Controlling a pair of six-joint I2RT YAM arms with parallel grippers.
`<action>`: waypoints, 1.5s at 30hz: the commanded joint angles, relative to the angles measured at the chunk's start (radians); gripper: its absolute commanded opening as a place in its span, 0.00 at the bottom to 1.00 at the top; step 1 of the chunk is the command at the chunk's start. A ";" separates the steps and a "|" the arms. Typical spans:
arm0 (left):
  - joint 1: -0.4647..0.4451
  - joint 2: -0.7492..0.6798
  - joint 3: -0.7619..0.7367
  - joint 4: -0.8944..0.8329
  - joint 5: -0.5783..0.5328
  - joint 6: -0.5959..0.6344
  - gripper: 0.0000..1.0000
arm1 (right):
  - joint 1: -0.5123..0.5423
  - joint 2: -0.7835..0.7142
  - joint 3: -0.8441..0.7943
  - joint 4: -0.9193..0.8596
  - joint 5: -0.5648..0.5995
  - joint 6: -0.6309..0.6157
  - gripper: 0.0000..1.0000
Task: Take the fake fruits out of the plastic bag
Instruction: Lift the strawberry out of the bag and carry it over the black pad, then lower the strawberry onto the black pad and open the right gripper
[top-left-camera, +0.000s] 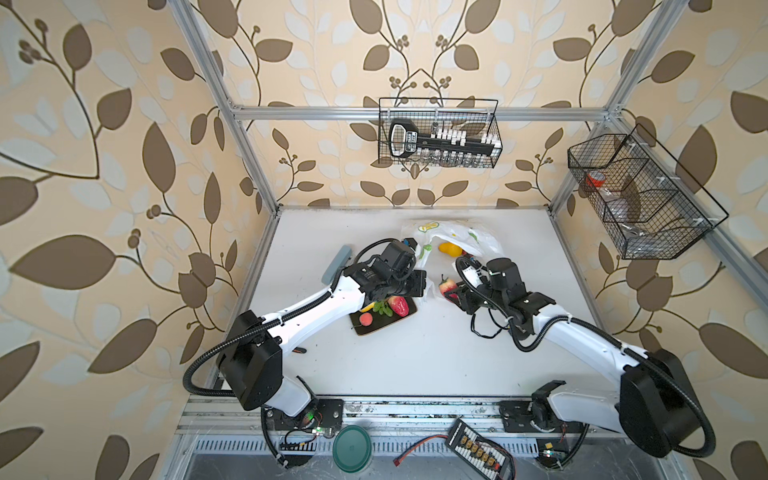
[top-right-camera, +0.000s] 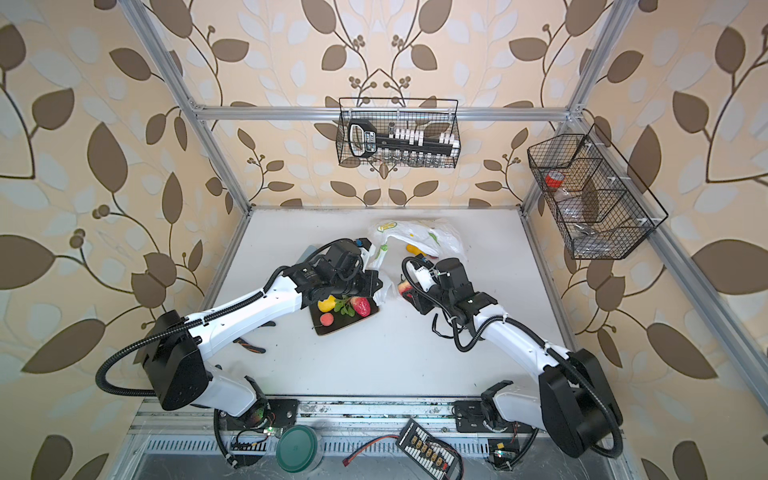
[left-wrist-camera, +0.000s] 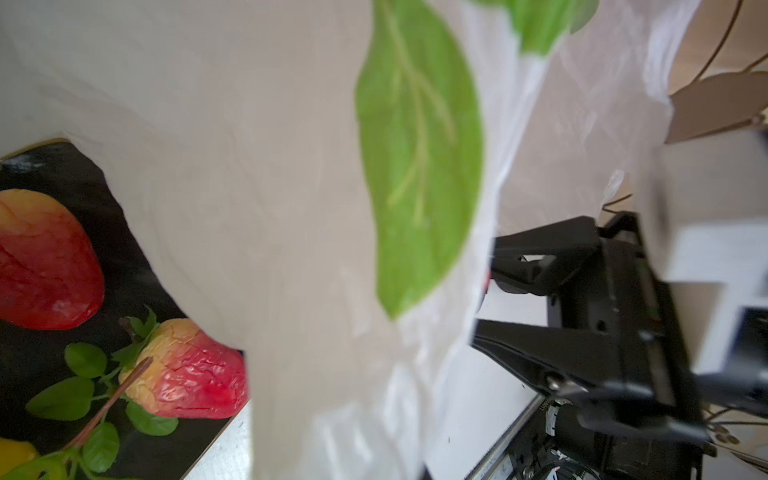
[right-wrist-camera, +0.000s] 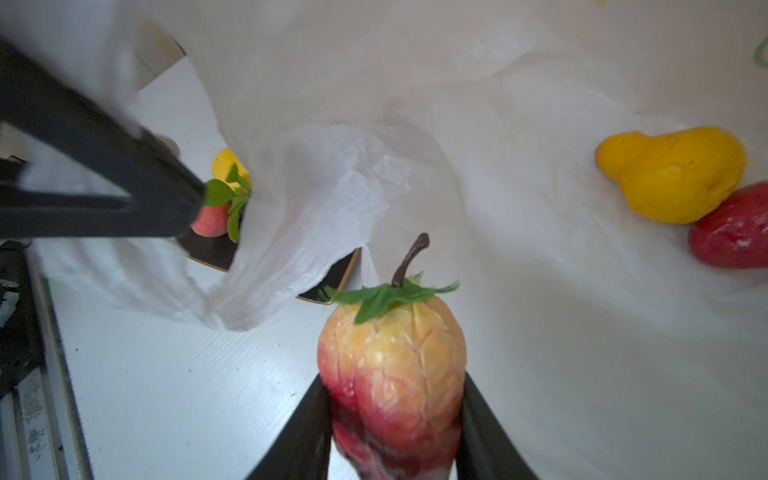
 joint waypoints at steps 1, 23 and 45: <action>0.021 0.003 0.034 0.032 0.030 0.021 0.00 | 0.007 -0.072 0.002 -0.054 -0.039 -0.031 0.42; 0.148 0.115 0.158 -0.013 0.230 0.060 0.00 | 0.685 0.346 0.143 0.285 0.526 0.022 0.41; 0.149 0.050 0.078 0.009 0.204 0.035 0.00 | 0.585 0.737 0.370 0.367 0.590 0.073 0.66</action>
